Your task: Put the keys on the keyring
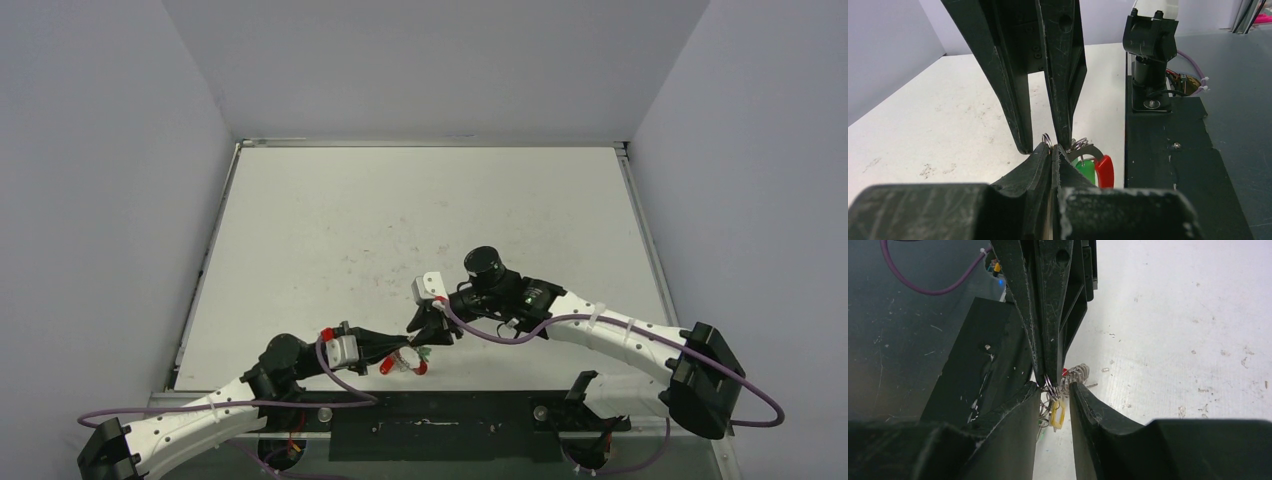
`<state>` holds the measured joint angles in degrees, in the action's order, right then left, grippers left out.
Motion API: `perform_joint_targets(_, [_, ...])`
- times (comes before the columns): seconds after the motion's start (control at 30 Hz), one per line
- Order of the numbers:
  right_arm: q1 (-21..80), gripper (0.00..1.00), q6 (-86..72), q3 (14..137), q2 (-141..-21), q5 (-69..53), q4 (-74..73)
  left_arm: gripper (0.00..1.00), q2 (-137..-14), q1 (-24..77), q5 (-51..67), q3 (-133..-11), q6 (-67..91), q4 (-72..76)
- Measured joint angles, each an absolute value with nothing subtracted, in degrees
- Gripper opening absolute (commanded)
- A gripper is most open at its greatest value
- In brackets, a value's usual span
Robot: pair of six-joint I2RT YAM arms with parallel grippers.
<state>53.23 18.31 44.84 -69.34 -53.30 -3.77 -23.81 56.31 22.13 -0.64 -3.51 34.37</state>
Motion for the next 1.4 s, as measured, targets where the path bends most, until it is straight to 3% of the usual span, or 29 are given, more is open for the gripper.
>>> perform_joint_targets(0.17, [53.2,0.00,18.3,44.8,-70.9,-55.0,-3.6,0.00,-24.3,56.2,22.1,-0.6,-3.4,34.3])
perform_joint_targets(0.4, [52.8,0.00,18.9,44.9,-71.0,-54.8,-3.9,0.00,-24.1,56.2,22.2,-0.6,-2.7,34.1])
perform_joint_targets(0.47, [52.8,0.00,18.8,45.1,-70.9,-54.3,-4.2,0.11,-23.8,56.2,21.9,-0.6,-2.7,33.8])
perform_joint_targets(0.6, [53.2,0.00,18.4,47.1,-70.8,-51.7,-7.9,0.22,-21.9,56.3,20.3,-0.9,-3.4,31.9])
perform_joint_targets(0.87, [57.8,0.00,19.2,58.4,-72.7,-39.8,-25.6,0.35,-18.3,56.3,16.3,-7.2,-5.3,21.6])
perform_joint_targets(1.1, [60.5,0.00,16.8,71.0,-80.3,-30.1,-39.4,0.38,-19.6,56.3,14.1,-11.5,-7.4,11.9])
perform_joint_targets(1.4, [62.5,0.00,13.8,78.2,-85.1,-25.1,-48.7,0.38,-24.9,56.3,13.9,-15.6,-9.7,4.8])
